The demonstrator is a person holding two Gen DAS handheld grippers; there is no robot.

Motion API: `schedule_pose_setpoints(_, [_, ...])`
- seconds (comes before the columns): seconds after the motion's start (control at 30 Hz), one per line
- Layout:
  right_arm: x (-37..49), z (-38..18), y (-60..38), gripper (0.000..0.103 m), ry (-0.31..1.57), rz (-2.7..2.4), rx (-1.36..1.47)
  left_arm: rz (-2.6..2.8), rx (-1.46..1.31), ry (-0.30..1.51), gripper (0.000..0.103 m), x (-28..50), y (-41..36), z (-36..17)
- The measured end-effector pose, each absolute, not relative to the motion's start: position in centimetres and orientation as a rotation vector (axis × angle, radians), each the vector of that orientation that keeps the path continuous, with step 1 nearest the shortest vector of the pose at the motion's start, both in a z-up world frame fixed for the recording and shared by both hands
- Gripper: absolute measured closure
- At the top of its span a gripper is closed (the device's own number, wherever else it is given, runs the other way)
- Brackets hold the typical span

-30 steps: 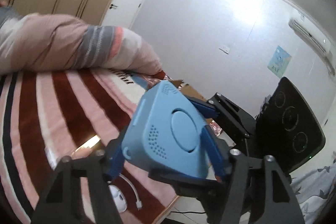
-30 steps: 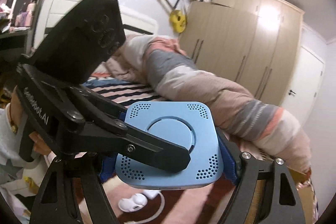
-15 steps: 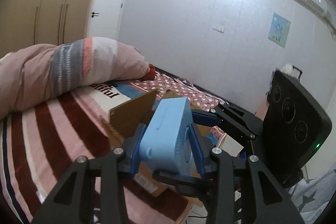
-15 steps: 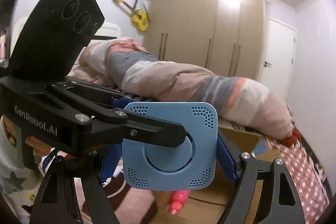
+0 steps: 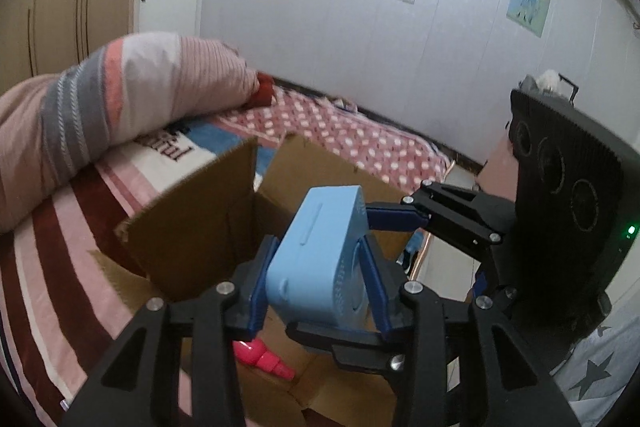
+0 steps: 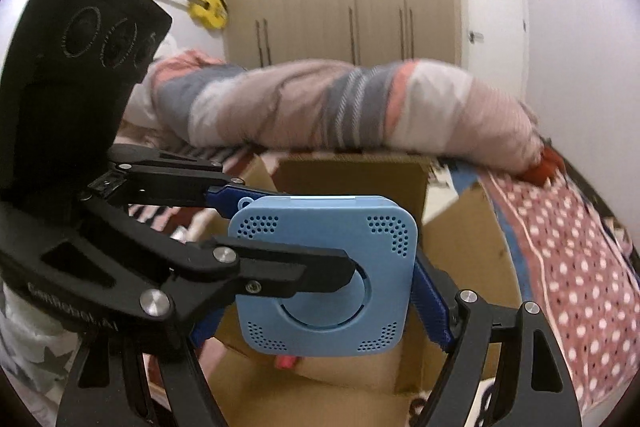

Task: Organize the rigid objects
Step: 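Carry the blue device into the box and release it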

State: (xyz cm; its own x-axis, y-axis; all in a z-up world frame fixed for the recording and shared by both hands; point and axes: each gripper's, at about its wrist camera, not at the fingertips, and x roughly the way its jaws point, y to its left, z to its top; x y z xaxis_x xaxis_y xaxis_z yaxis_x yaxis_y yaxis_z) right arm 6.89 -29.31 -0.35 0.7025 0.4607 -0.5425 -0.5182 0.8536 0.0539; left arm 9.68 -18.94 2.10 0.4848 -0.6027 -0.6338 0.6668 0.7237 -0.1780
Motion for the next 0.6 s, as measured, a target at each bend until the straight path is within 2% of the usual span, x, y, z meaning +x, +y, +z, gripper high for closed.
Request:
schedule_pose_setpoints(0.2, [8.2, -1.9, -29.6, 0.025, 0.655, 0.511, -0.126, -0.737, 0.117, 0.757, 0.061, 10.0, -19.7, 1.3])
schedule_pose_setpoints(0.3, [8.6, -2.3, -29.7, 0.025, 0.674, 0.503, -0.123, -0.719, 0.091, 0.734, 0.050, 10.1, -18.9, 1.7])
schedule_pose_setpoints(0.43, [8.6, -2.2, -29.8, 0.025, 0.679, 0.506, -0.112, -0.696, 0.045, 0.715, 0.048, 10.4, -17.6, 2.3])
schedule_pose_setpoints(0.6, [8.2, -1.7, -29.5, 0.014, 0.665, 0.500, -0.119, -0.682, 0.007, 0.674, 0.043, 9.9, -15.7, 3.5])
